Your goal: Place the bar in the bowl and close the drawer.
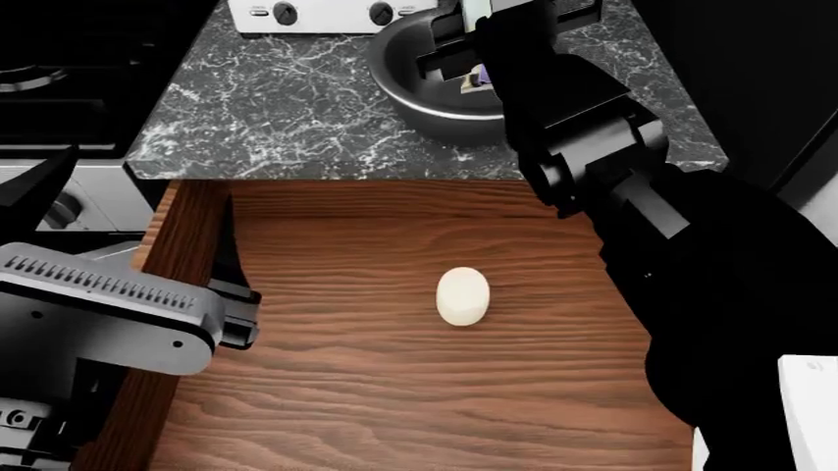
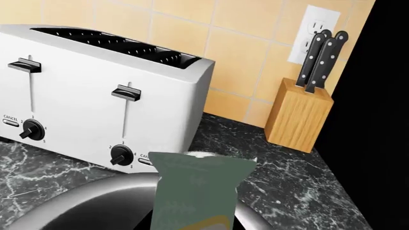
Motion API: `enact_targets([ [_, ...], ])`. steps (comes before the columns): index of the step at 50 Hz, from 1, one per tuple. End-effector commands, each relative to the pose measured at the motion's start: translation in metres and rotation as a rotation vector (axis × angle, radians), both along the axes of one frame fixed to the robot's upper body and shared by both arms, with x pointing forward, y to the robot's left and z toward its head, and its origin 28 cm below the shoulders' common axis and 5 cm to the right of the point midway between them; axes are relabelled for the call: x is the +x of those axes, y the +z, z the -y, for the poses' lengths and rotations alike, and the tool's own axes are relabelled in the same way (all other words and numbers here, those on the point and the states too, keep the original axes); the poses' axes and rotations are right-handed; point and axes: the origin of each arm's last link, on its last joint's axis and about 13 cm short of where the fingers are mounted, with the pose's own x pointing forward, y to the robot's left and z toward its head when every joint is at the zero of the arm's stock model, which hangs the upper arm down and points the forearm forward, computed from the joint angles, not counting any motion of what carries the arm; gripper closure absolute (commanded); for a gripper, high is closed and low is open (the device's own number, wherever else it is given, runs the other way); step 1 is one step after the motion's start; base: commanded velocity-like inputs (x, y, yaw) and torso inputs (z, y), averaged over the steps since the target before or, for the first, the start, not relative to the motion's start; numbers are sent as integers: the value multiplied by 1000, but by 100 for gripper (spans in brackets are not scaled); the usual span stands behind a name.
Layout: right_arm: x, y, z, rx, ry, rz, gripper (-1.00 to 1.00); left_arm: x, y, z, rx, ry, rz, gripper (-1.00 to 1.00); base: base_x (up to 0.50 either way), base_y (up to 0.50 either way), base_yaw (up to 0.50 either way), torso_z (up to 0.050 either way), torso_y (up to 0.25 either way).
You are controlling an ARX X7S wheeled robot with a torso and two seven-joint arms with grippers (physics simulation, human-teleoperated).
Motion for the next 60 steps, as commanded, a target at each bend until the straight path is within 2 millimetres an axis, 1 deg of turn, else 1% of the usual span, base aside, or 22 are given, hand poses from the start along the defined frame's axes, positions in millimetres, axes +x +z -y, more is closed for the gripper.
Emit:
enact_targets([
  [1,0,1,0,-15,-2,6,100,1,0,0,-1,3,1,-100,0,0,0,0,0],
  [10,0,1,0,-15,-2,6,100,-1,0,0,-1,3,3,-100,0,0,0,0,0],
  [11,0,1,0,-15,-2,6,-100,-1,-1,0,0,3,3,-100,0,0,0,0,0],
  [25,0,1,0,-15,-2,6,-100,-4,1,-2,0,5,5,-100,0,0,0,0,0],
  [40,0,1,0,-15,-2,6,-100,1,1,1,-1,6,10,-100,0,0,0,0,0],
  [60,0,1,0,-15,-2,6,-100,-4,3,-1,-5,9,18,-100,0,0,0,0,0],
])
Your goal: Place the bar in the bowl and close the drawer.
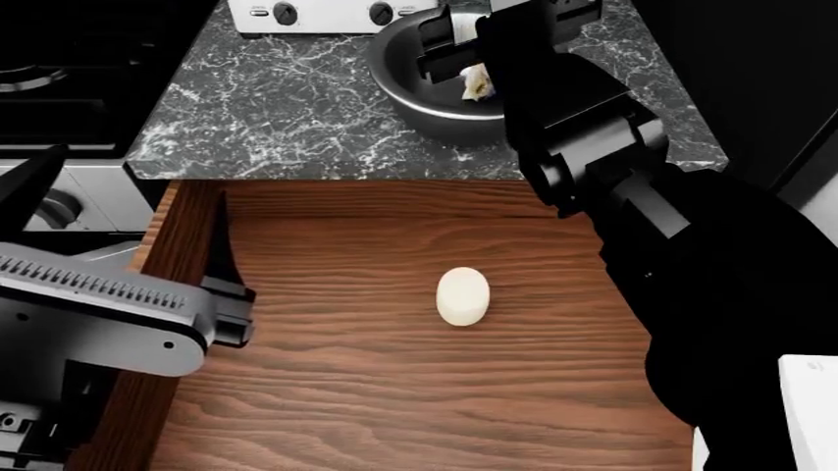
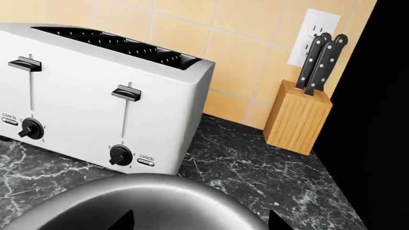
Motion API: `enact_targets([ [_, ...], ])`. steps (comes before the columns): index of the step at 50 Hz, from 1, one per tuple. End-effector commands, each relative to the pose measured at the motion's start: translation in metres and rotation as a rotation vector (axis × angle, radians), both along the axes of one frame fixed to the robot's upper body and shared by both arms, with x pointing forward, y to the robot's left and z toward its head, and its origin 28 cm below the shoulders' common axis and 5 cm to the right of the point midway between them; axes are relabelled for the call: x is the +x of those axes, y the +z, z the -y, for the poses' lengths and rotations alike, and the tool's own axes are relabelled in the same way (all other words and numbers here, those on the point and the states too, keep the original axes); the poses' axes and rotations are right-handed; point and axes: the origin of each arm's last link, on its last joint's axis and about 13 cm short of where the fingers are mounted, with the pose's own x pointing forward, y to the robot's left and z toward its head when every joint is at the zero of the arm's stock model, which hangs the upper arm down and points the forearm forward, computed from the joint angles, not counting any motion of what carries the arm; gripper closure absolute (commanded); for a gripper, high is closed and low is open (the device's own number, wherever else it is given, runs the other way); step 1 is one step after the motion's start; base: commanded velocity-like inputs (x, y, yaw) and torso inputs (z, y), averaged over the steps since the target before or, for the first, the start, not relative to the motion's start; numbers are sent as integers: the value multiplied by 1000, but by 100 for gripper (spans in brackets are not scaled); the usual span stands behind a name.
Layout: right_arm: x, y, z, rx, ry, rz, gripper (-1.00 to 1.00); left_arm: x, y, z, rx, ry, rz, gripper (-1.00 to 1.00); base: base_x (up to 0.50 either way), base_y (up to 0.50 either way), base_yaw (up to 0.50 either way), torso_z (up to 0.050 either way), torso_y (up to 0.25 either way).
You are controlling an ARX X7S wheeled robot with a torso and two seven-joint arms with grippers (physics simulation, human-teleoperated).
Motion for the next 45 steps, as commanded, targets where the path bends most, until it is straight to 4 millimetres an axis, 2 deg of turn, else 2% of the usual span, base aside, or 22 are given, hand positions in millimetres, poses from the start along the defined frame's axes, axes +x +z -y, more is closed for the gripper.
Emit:
enact_targets([
  [1,0,0,0,-1,1,0,-100,-2,1,-1,-2,0,3,-100,0,0,0,0,0],
  [27,0,0,0,-1,1,0,-100,3,3,3,-12,-8,16,-100,0,0,0,0,0],
  [28,-4,53,3,60,-19,178,-100,3,3,3,-12,-10,16,-100,0,0,0,0,0],
  [45,-5,56,3,59,-24,175,-100,1,4,3,-7,-21,7,-100,0,0,0,-7,247],
])
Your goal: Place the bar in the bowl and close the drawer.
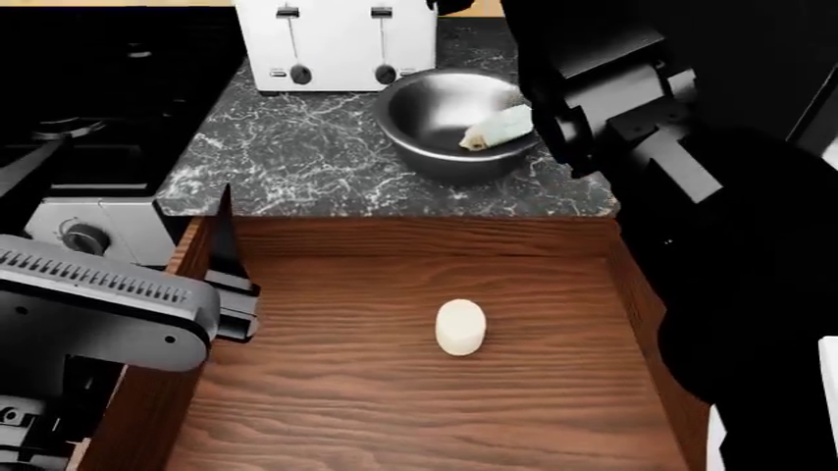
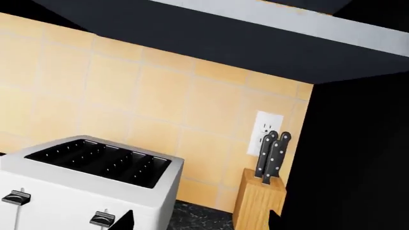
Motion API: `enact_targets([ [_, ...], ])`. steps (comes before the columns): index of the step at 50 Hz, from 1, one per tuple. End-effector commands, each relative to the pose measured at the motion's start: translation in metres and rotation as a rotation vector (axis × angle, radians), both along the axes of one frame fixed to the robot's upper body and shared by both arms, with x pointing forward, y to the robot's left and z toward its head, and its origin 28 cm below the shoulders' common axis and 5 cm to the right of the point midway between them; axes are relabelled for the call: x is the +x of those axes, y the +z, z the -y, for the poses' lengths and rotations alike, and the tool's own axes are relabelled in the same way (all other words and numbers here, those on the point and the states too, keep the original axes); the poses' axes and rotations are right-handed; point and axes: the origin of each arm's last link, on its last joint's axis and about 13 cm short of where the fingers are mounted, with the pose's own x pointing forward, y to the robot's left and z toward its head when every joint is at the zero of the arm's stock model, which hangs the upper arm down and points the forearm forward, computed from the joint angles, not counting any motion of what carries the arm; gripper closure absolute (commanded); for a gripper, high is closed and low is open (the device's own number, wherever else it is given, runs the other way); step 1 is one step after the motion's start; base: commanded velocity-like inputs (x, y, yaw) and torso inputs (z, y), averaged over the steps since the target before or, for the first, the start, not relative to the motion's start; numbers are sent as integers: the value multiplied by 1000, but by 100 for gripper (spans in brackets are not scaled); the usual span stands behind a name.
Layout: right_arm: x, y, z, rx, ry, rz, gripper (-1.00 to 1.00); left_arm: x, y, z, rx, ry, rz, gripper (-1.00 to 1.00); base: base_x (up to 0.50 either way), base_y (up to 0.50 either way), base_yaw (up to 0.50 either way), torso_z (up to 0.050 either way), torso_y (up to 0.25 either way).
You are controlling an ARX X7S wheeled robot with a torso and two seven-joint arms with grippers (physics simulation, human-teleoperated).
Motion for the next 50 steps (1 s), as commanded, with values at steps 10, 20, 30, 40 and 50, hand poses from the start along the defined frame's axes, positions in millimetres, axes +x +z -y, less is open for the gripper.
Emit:
enact_targets([
  [10,-1,7,1,2,5,12,-100,-3,0,-1,1,-5,-7,-100,0,0,0,-8,250],
  [20,-1,4,3,-19,52,-79,-100,-4,0,-2,-1,-5,-4,-100,0,0,0,-8,250],
  [30,-4,9,1,-40,124,-136,-100,-1,0,-1,-2,-4,0,-100,0,0,0,-8,250],
  [40,-10,23,-8,-77,229,-171,-100,3,-2,1,-6,-7,-1,-100,0,0,0,-8,250],
  [50,-24,34,-13,-54,271,-90,-100,5,-2,2,-9,-8,2,-100,0,0,0,-8,250],
])
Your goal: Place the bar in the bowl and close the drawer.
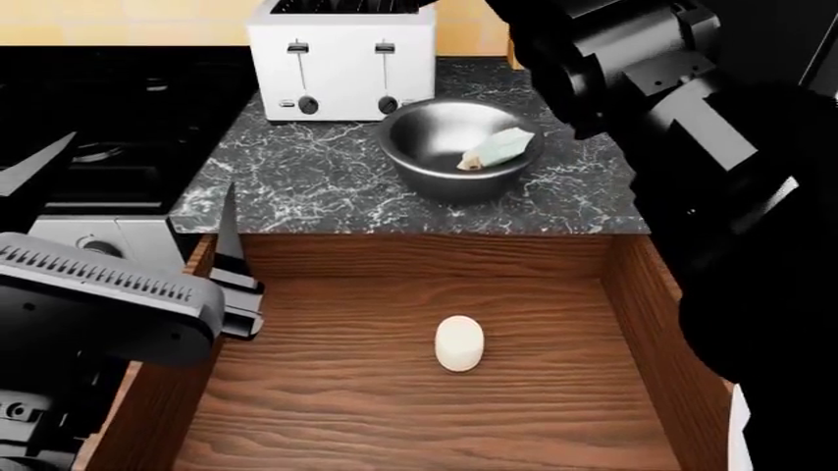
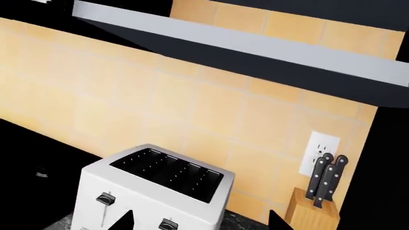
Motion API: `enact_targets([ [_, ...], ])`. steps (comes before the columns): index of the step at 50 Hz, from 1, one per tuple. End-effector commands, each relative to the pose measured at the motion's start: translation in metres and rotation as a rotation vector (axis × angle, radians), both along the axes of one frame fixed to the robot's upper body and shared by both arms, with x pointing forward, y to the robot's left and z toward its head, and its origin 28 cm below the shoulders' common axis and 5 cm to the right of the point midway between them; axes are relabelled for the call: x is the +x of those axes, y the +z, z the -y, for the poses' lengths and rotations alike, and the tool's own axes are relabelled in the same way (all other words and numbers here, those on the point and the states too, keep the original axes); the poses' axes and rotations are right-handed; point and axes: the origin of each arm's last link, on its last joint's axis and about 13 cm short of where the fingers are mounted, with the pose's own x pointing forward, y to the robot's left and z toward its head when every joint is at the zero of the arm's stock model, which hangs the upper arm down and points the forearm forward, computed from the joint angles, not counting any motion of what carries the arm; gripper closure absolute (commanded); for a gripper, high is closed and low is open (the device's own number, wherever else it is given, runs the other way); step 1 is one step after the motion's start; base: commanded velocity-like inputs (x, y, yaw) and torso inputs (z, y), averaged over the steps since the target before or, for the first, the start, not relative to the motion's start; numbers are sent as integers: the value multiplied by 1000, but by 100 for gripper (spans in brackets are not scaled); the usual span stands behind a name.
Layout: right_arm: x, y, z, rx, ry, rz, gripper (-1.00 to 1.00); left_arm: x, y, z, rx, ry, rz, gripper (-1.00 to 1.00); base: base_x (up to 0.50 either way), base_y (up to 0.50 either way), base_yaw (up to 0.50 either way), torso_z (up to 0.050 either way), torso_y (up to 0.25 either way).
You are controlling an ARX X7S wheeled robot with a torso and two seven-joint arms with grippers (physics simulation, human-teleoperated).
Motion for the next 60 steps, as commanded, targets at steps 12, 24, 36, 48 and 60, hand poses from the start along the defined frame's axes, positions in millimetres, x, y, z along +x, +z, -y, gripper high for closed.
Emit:
enact_targets([
  [12,-78,-13,6,-13,41,-1,-100,2,-2,-1,-15,12,11,-100,0,0,0,-8,250],
  [24,-120,-32,14,29,7,-9,-100,3,-3,-2,-27,29,26,-100,0,0,0,-2,48],
  [36,-155,-54,21,35,3,42,-100,6,-3,-2,-32,32,40,-100,0,0,0,0,0],
  [48,-204,-63,33,70,-39,40,-100,4,-2,-3,-37,24,42,-100,0,0,0,0,0],
  [60,-220,-69,42,141,-56,56,-100,3,-5,-5,-38,33,39,-100,0,0,0,0,0],
])
